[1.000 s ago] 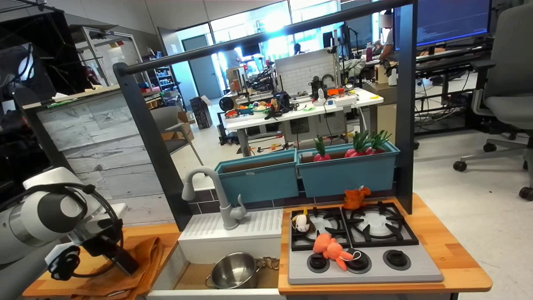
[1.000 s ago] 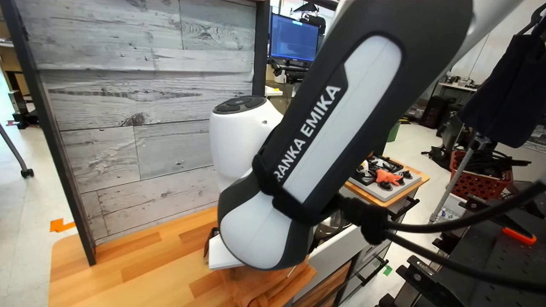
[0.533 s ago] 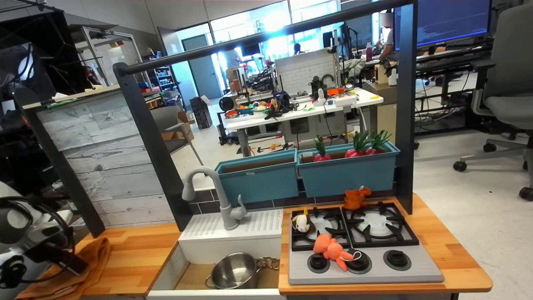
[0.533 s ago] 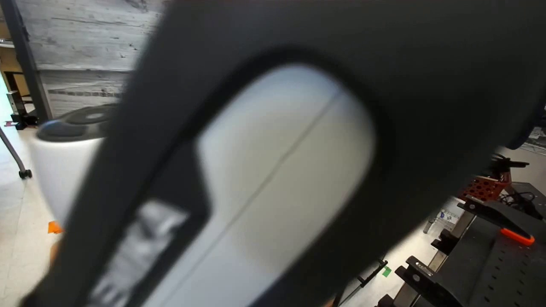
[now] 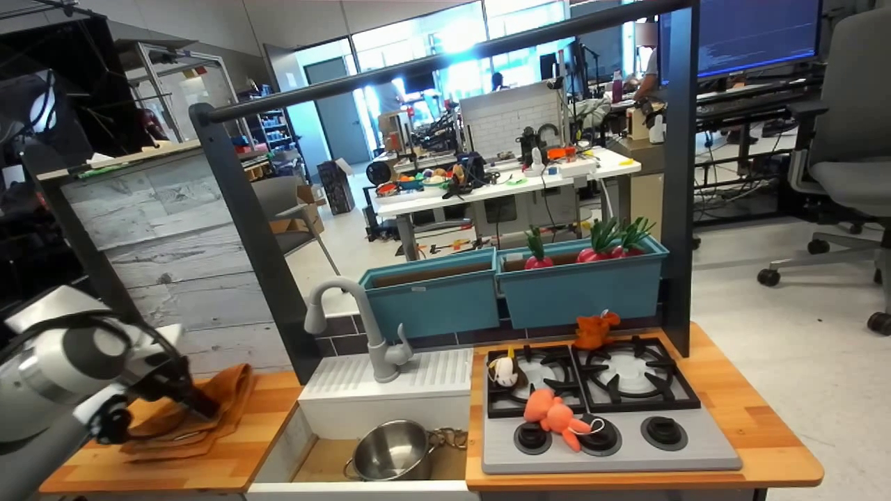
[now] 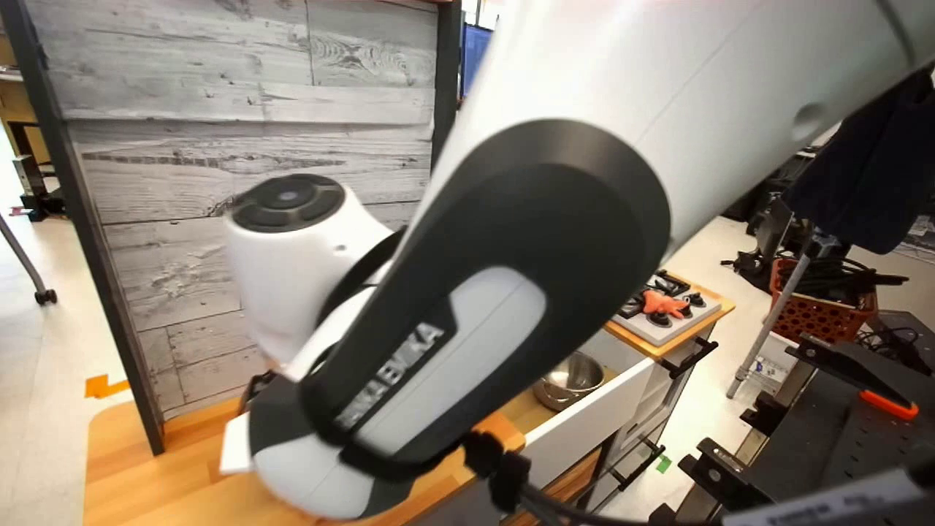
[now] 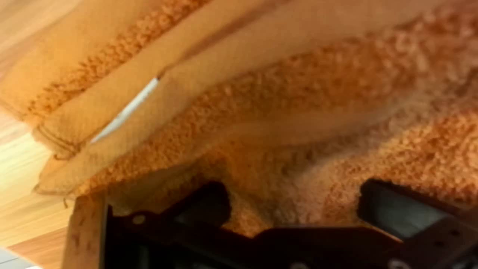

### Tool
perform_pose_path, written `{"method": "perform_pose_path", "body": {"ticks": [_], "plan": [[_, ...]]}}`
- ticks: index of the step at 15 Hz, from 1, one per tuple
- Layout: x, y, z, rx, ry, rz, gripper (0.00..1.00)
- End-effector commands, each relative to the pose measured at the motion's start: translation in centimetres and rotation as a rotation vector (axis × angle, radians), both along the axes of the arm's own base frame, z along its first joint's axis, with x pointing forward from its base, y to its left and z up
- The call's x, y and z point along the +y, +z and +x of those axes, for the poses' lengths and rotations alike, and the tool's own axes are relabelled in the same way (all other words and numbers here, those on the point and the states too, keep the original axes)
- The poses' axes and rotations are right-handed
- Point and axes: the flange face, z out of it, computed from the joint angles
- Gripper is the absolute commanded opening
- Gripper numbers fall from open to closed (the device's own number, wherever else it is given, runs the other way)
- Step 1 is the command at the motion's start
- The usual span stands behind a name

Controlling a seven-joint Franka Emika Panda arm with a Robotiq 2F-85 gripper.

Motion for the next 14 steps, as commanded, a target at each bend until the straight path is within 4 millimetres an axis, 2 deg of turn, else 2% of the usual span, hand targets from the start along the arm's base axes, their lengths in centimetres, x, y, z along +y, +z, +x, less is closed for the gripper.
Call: {"method": "perform_pose_path", "body": {"ticks": [1, 3, 5, 8, 11, 12, 14], "plan": [[-8.2, -2.4, 0.6, 0.020, -0.131, -0.014, 1.00], [-7.4, -3.3, -0.4, 0.035, -0.075, -0.022, 1.00], [-3.4, -3.9, -2.8, 0.053, 0.046, 0.000, 1.00], [3.0, -1.8, -4.7, 0.010, 0.209, 0.066, 1.00], [10.9, -0.9, -8.8, 0.024, 0.335, 0.158, 1.00], [12.4, -0.7, -9.6, 0.064, 0.343, 0.184, 1.00], [12.2, -0.8, -10.5, 0.151, 0.322, 0.204, 1.00]]}}
